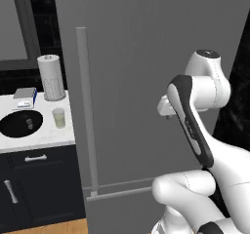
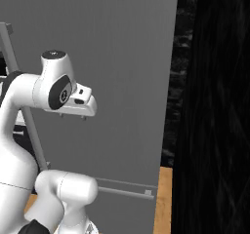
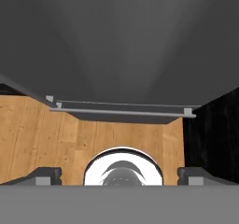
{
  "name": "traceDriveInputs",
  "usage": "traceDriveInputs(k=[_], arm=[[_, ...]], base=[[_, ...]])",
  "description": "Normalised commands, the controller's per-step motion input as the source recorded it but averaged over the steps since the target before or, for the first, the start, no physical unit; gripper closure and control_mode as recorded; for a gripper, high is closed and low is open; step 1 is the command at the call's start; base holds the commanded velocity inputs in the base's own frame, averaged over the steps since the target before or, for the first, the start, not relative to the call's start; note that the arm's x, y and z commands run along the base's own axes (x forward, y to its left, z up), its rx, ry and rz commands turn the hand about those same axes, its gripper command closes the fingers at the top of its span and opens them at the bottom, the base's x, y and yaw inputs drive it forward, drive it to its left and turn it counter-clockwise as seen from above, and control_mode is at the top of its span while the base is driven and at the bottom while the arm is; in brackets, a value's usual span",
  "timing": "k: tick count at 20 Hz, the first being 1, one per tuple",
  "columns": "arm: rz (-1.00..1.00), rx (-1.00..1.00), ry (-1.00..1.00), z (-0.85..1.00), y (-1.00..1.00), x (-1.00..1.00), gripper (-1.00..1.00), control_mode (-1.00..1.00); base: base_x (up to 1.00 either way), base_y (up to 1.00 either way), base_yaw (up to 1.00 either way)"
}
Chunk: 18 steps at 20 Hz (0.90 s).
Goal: Grab a lemon wedge from the fridge and one ice cube from the ice bowl, and put them in the glass of lemonade.
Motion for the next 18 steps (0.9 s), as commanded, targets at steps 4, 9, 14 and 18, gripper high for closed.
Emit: traceDriveInputs(k=[4, 9, 14, 18], arm=[[0.0, 0.0, 0.0, 0.0, 0.0, -0.05, -1.0, 1.0], [0.0, 0.0, 0.0, 0.0, 0.0, 0.0, -1.0, 1.0], [0.0, 0.0, 0.0, 0.0, 0.0, 0.0, -1.0, 1.0], [0.0, 0.0, 0.0, 0.0, 0.0, 0.0, -1.0, 1.0]], base=[[-0.19, 0.06, 0.0], [-0.19, 0.69, -0.12], [-0.2, 0.63, -0.19], [-0.26, 0.36, -0.24]])
